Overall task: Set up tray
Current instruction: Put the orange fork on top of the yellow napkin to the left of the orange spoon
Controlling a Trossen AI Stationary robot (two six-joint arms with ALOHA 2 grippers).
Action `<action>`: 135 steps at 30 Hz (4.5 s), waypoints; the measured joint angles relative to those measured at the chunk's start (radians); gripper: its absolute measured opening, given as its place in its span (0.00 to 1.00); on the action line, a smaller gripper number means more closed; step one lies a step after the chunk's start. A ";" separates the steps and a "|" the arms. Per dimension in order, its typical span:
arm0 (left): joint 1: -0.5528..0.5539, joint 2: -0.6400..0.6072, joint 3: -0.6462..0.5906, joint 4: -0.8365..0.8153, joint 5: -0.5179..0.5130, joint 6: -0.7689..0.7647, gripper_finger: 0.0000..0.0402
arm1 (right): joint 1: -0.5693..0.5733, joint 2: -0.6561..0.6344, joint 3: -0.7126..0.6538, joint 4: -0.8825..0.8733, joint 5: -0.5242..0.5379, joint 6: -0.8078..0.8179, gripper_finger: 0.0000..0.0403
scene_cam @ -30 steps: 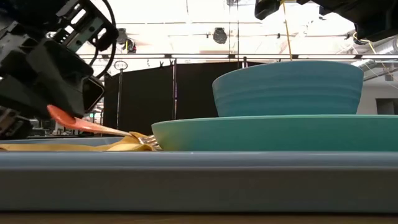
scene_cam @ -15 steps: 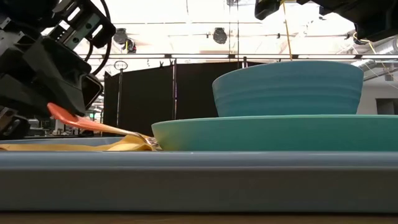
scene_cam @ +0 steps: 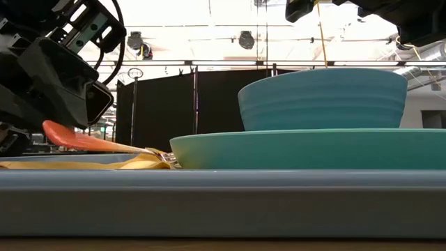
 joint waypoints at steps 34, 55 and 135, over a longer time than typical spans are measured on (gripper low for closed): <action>-0.177 -0.001 0.000 0.342 -0.366 0.801 0.37 | -0.014 -0.001 0.099 -0.285 0.052 0.154 0.10; -0.378 -0.023 0.000 0.396 -0.820 1.386 0.37 | -0.469 0.027 0.625 -1.484 -0.468 0.289 0.07; -0.548 -0.025 0.000 0.344 -1.257 1.434 0.37 | -0.508 0.679 1.160 -1.748 -0.608 0.164 0.24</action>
